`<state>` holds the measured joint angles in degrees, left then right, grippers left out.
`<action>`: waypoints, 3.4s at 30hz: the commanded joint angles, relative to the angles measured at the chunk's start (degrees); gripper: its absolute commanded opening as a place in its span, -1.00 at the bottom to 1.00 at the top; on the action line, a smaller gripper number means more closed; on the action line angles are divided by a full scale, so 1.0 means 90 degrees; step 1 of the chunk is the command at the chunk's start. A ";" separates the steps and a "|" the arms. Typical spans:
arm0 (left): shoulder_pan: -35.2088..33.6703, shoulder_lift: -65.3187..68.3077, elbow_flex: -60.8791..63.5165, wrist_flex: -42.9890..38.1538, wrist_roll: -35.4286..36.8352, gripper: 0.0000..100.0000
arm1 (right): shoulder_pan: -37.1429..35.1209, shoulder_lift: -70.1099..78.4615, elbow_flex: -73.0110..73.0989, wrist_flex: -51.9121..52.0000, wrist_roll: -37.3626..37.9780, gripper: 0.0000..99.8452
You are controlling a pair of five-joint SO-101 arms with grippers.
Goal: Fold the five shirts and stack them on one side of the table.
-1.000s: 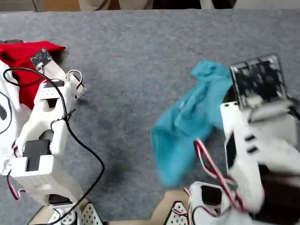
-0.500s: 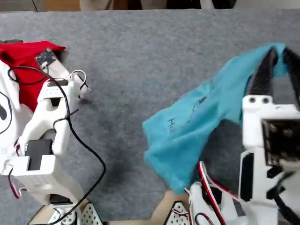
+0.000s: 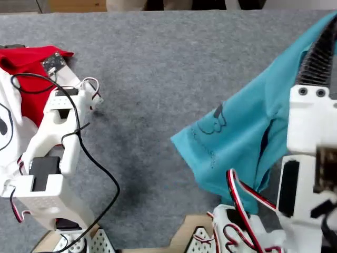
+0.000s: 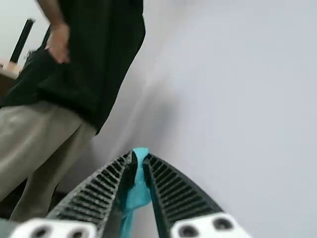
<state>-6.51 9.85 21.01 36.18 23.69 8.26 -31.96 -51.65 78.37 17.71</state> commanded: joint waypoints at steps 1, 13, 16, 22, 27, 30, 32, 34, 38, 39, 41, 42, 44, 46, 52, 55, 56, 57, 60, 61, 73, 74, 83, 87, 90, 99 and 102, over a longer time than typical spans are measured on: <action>0.0147 -0.0112 -0.0352 0.0186 -0.0049 -0.96 | 0.0132 0.0190 0.0122 0.0293 0.0059 -0.99; 0.1182 -0.0278 -0.2540 0.3634 -0.1231 -0.96 | 0.0132 0.1040 0.2584 0.0107 0.0078 -0.99; 0.2012 -0.0269 -0.2716 0.4464 -0.2149 -0.96 | 0.0249 0.1470 0.3199 -0.0332 0.0078 -0.99; 0.3438 -0.0210 -0.2022 0.4991 -0.3399 -0.96 | 0.1216 0.2359 0.4020 -0.1319 0.0078 -0.99; 0.4044 -0.0171 -0.1123 0.4269 -0.3536 -0.96 | 0.2164 0.3082 0.4400 -0.1631 0.0078 -0.99; 0.4308 -0.0161 -0.0645 0.3565 -0.3487 -0.96 | 0.2476 0.3580 0.4684 -0.1680 0.0078 -0.99; 0.4464 -0.0161 -0.0371 0.3087 -0.3477 -0.96 | 0.2545 0.3990 0.4908 -0.1866 0.0078 -0.99; 0.4611 -0.0161 -0.0166 0.2686 -0.3477 -0.96 | 0.2564 0.4430 0.5241 -0.2364 0.0039 -0.99; 0.4874 -0.0181 -0.0078 0.2364 -0.3468 -0.96 | 0.2554 0.5280 0.5944 -0.3731 -0.0293 -0.99; 0.4943 -0.0210 -0.0117 0.2374 -0.3468 -0.96 | 0.2554 0.5475 0.6051 -0.4063 -0.0508 -0.99; 0.5128 -0.0230 -0.0244 0.2393 -0.3458 -0.96 | 0.2554 0.5866 0.6168 -0.4562 -0.0860 -0.99; 0.5216 -0.0230 -0.0332 0.2393 -0.3389 -0.96 | 0.2554 0.6012 0.6168 -0.4659 -0.0938 -0.99; 0.5372 -0.0230 -0.0615 0.2540 -0.3116 -0.96 | 0.2564 0.6110 0.5915 -0.4581 -0.0987 -0.99; 0.5578 -0.0210 -0.0938 0.2667 -0.2940 -0.96 | 0.2691 0.6168 0.5641 -0.4415 -0.1006 -0.99; 0.5861 -0.0151 -0.0713 0.1368 -0.2901 -0.96 | 0.2945 0.6422 0.5368 -0.4366 -0.1338 -0.99; 0.5861 -0.0151 -0.0410 0.0654 -0.2891 -0.96 | 0.2965 0.6432 0.5319 -0.4366 -0.1338 -0.99; 0.5861 -0.0142 -0.0303 0.0440 -0.2891 -0.96 | 0.2965 0.6432 0.5319 -0.4366 -0.1338 -0.99; 0.5861 -0.0142 -0.0195 0.0234 -0.2891 -0.96 | 0.2965 0.6432 0.5319 -0.4366 -0.1338 -0.99; 0.5861 0.0112 -0.0029 -0.0264 -0.2891 -0.96 | 0.2965 0.6432 0.5319 -0.4366 -0.1328 -0.99; 0.5861 0.0249 -0.0029 -0.0303 -0.2891 -0.96 | 0.2965 0.6432 0.5319 -0.4366 -0.1328 -0.99; 0.4894 0.0767 -0.1035 0.1162 -0.2882 -0.96 | 0.2965 0.6422 0.5328 -0.4366 -0.1328 -0.99; 0.4698 0.0816 -0.1123 0.1270 -0.2882 -0.96 | 0.2965 0.6422 0.5328 -0.4366 -0.1328 -0.99; 0.3096 0.1411 -0.2422 0.1514 -0.2891 -0.96 | 0.2935 0.6422 0.5309 -0.4259 -0.1319 -0.99; 0.2491 0.1753 -0.3214 0.1514 -0.2891 -0.96 | 0.2926 0.6422 0.5309 -0.4230 -0.1319 -0.99; 0.2178 0.1968 -0.3692 0.1524 -0.2842 -0.96 | 0.2916 0.6422 0.5319 -0.4230 -0.1319 -0.99; 0.3018 0.1744 -0.4366 0.4024 -0.2501 -0.96 | 0.2779 0.6422 0.5328 -0.4230 -0.0918 -0.99; 0.3751 0.1558 -0.4327 0.4503 -0.2842 -0.96 | 0.2847 0.6432 0.5299 -0.4230 -0.0596 -0.99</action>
<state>21.54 28.40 -15.47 72.22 0.22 34.11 26.15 -0.75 39.96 10.07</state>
